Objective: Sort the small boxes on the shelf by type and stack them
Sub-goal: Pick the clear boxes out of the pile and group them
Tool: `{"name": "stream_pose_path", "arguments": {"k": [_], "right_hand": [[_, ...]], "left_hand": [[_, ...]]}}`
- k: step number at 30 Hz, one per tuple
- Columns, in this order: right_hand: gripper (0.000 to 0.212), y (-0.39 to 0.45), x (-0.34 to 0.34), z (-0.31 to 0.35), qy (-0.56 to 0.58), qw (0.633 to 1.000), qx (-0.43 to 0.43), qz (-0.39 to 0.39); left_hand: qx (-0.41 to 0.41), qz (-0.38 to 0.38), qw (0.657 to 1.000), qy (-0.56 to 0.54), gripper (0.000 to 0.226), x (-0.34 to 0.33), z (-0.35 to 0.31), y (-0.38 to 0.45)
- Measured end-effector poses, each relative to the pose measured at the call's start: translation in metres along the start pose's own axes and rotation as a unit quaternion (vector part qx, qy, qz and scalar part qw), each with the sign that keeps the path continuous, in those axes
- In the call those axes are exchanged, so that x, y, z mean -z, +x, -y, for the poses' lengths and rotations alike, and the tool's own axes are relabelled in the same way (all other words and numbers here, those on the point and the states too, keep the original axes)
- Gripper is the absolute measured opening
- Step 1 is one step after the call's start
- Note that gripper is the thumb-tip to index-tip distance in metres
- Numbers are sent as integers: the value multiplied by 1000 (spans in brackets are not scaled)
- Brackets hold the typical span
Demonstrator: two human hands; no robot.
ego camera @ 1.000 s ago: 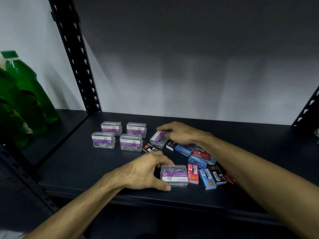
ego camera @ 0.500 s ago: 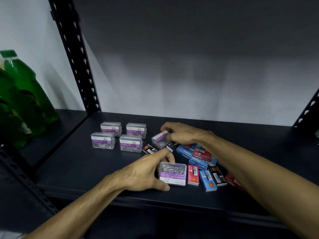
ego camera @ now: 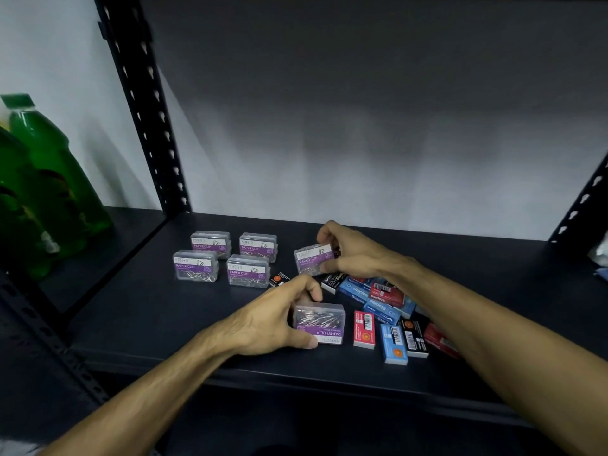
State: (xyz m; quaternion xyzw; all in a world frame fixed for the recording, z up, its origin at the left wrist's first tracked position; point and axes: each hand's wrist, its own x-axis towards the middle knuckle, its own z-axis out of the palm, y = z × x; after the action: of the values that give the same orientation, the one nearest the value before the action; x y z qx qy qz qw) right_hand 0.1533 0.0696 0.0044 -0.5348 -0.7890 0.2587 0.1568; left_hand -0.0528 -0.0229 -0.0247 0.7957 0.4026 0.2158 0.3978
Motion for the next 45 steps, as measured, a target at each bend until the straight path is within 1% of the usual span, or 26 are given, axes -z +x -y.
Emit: {"name": "stream_pose_path", "arguments": {"k": [2,5,9,15,21,28,33,36,39,42,45], "right_hand": [[56,-4,-4,1,-8,1000,10,-5],[48,-9,-7,3,-30,999,14,-13],[42,-15,-6,5,-24,1000,8,-18],[42,-25,0,8,11,999,-1,-33],[41,-40,-1,14,29,999,-9,-32],[36,-55,-13,20,14,1000,-3,-24],[34,-62,-20,19,2,1000,-1,-13],[31,-64,-23,16,-9,1000,-1,-12],[31,-65,-24,15,-23,1000,5,-18],[34,-65,-25,15,-34,999,9,-23],[35,-65,-26,15,-45,999,9,-19]], "left_hand": [[6,1,1000,6,53,0,1,0],[13,0,1000,24,44,1,0,-1],[25,-9,998,53,36,4,-1,-4],[36,-19,999,11,29,12,-3,-12],[23,-57,998,-13,33,29,0,-22],[19,-89,996,9,39,54,-4,-33],[20,-77,996,50,36,60,0,-35],[23,-77,994,67,39,57,7,-36],[36,-69,995,61,43,52,10,-39],[41,-60,996,50,39,49,14,-42],[40,-71,996,43,35,56,15,-46]]}}
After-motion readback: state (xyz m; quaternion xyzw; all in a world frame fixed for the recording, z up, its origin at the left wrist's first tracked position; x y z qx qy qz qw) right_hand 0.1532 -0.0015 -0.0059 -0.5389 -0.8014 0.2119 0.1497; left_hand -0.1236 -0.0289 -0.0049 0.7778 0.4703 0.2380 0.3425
